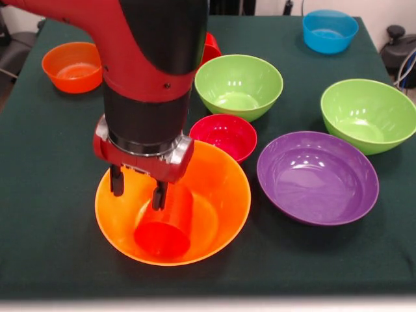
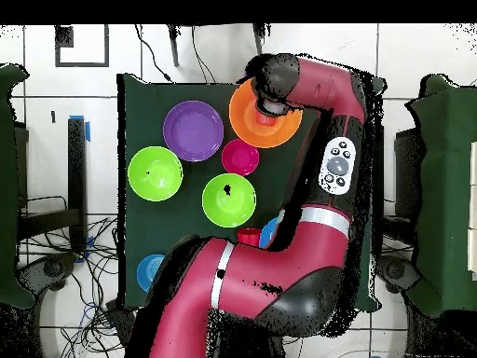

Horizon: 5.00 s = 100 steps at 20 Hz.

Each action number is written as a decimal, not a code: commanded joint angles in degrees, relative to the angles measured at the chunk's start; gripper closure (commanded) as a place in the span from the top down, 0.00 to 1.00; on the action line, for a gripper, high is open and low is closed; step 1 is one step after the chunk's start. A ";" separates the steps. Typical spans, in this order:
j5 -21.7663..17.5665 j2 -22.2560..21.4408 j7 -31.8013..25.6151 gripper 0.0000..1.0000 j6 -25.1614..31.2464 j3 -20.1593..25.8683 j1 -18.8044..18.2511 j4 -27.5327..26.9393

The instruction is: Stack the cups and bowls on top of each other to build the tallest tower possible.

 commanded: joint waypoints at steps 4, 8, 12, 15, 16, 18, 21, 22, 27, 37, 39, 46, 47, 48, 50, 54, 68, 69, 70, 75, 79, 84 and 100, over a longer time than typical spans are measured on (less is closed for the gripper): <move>4.38 12.71 17.51 1.00 14.31 -4.80 1.29 -19.73; 7.94 13.72 20.95 1.00 18.56 -10.89 0.77 -22.40; 9.58 13.74 22.02 1.00 17.71 -13.25 0.52 -21.26; 10.35 13.65 23.13 1.00 17.46 -14.29 0.50 -20.12; 10.79 13.79 23.35 1.00 17.42 -14.97 0.43 -20.19; 10.94 13.32 23.75 1.00 17.05 -15.31 0.24 -19.35; 10.46 11.06 23.36 1.00 14.99 -13.93 0.80 -15.60; 10.80 10.57 23.04 1.00 15.43 -13.92 0.74 -15.57; 14.07 8.05 19.76 1.00 17.51 -12.11 0.82 -15.59; 20.63 8.26 20.53 1.00 21.34 -17.32 -0.60 -19.29; 22.41 8.50 20.02 1.00 21.29 -18.15 -1.18 -19.70; 26.23 11.61 19.99 1.00 17.65 -23.00 -2.70 -20.80; 26.73 11.96 20.16 1.00 17.17 -23.65 -2.78 -20.78; 27.49 12.28 20.24 1.00 17.09 -24.22 -2.93 -20.86; 29.36 13.26 20.11 1.00 17.00 -25.89 -3.70 -21.67; 35.11 16.64 20.77 1.00 16.16 -32.48 -6.14 -24.29; 48.69 18.77 -50.07 1.00 22.41 -20.88 -3.89 -28.94; 46.76 18.67 -51.77 1.00 23.38 -19.48 -3.99 -29.91; 46.18 18.59 -53.03 1.00 23.76 -18.92 -4.02 -30.00; 39.13 16.32 -61.18 1.00 28.38 -16.24 -4.03 -30.60; 34.21 14.46 -65.43 1.00 31.00 -12.79 -4.50 -30.13; 31.86 12.10 -68.37 1.00 33.01 -9.15 -5.03 -26.65; 35.72 13.95 -72.09 1.00 34.17 -12.09 -7.43 -22.49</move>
